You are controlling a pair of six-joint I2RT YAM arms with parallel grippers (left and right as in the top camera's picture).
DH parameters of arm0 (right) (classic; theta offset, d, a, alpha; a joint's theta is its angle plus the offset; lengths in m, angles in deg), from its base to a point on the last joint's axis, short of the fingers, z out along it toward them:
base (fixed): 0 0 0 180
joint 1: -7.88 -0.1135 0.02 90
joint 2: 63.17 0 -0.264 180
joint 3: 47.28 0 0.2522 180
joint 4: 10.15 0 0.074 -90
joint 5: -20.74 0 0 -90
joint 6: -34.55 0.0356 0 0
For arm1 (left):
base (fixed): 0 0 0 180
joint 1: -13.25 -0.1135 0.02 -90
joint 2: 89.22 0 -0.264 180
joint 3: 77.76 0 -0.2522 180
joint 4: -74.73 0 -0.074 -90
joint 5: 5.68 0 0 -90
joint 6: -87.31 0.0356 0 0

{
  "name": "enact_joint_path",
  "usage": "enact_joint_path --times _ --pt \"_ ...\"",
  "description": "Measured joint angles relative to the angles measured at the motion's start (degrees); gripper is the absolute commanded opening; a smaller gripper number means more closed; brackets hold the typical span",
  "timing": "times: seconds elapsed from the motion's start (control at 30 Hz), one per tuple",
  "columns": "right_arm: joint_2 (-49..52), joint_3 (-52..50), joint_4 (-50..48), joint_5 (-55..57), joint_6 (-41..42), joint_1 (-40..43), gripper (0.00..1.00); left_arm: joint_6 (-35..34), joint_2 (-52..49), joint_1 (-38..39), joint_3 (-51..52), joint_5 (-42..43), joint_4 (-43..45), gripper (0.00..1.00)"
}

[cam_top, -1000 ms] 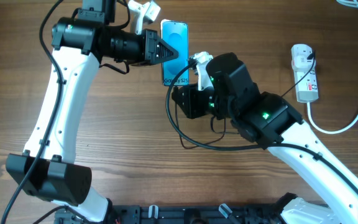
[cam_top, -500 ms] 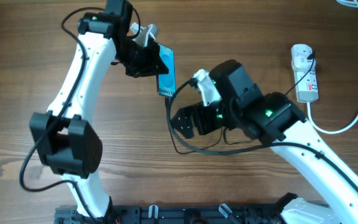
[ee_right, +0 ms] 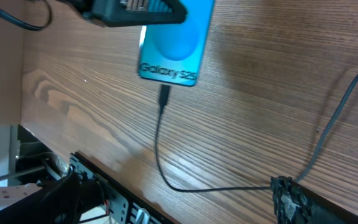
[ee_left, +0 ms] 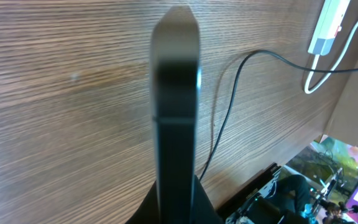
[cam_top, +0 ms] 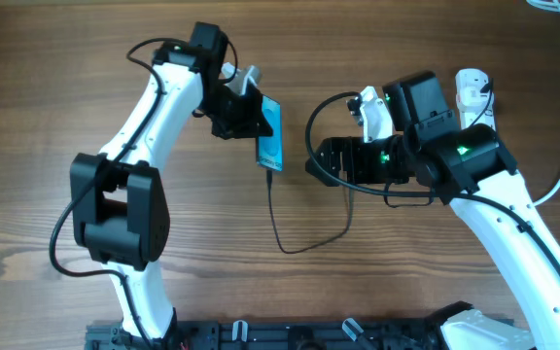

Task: Plug charger to phone and switch on socket
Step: 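Lower the plugged phone onto the table with the left gripper and release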

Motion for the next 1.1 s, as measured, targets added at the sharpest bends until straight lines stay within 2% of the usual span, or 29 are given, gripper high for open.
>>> enact_joint_path --times 0.27,0.67,0.97,1.1 --pt "0.0 0.0 0.0 0.02 1.01 0.0 1.0 -3.02 0.0 2.12 1.16 -0.63 3.37 0.04" --pt "0.0 0.0 -0.13 0.02 1.99 0.0 1.0 -4.94 -0.2 2.12 9.84 -1.09 13.79 0.04" --pt "0.0 0.0 -0.07 0.02 1.99 0.0 1.0 -4.74 -6.38 2.12 10.45 0.52 17.09 0.05" --pt "0.0 0.0 -0.04 0.02 1.99 0.0 1.0 -3.56 -6.38 2.12 10.45 0.52 17.44 0.12"
